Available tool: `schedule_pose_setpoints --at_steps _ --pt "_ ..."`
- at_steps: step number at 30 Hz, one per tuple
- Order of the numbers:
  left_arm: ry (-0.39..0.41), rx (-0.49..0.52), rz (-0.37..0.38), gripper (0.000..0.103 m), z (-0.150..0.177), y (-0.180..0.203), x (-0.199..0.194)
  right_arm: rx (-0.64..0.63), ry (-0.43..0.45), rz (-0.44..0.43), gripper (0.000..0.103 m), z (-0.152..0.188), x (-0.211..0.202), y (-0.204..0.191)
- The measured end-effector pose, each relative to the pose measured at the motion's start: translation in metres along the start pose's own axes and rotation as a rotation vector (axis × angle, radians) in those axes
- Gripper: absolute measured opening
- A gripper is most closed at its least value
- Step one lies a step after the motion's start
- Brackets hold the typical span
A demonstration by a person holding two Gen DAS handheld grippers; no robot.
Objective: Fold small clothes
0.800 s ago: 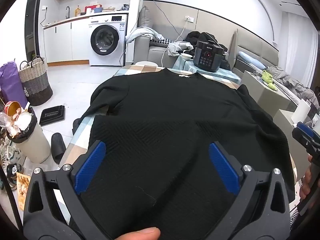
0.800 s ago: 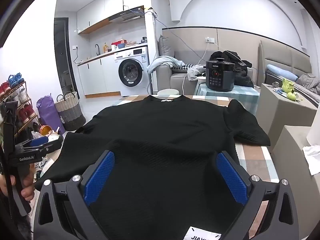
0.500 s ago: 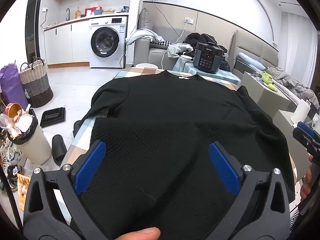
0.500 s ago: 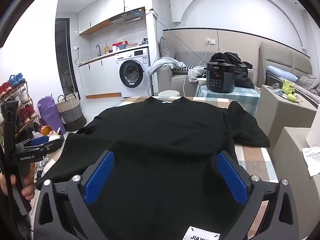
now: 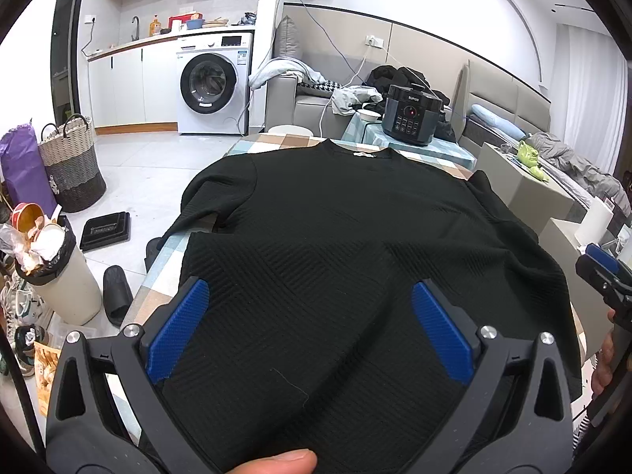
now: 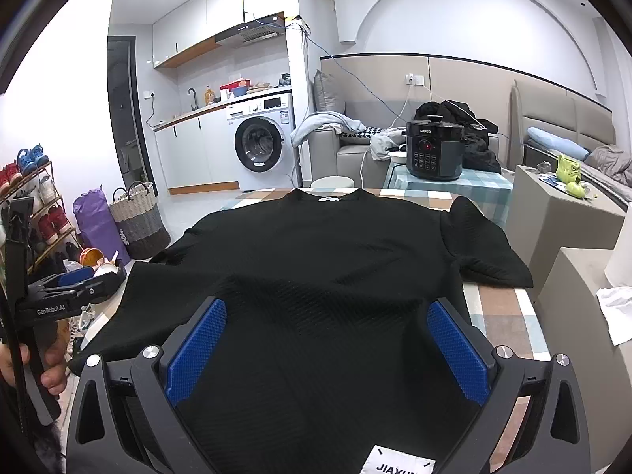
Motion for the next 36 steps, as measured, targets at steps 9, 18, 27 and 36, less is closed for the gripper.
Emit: schedule_pose_setpoints --at_steps 9,18,27,36 --pt "0.001 0.0 0.0 0.102 0.0 0.0 -0.0001 0.012 -0.003 0.003 0.103 -0.0004 -0.0019 0.0019" --pt "0.0 0.0 -0.001 0.102 -0.0002 0.0 -0.0004 0.012 0.0 0.002 0.103 -0.0013 -0.0015 0.0016" --pt "0.001 0.0 -0.001 0.102 0.0001 -0.0002 -0.0003 0.012 -0.004 0.008 0.103 -0.0014 -0.0011 0.0026" --pt "-0.001 -0.001 0.0 0.102 0.0002 -0.0008 0.0001 0.018 -0.007 0.011 0.103 0.0001 -0.0006 0.0054"
Point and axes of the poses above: each gripper's, at about its wrist camera, not at the fingertips, and x roughly the way its jaws point, y to its right, z to its underside, the point moved 10 cm from there along x, roughly the way its jaws point, and after that the axes turned 7 degrees about -x, right-handed, at the moved point
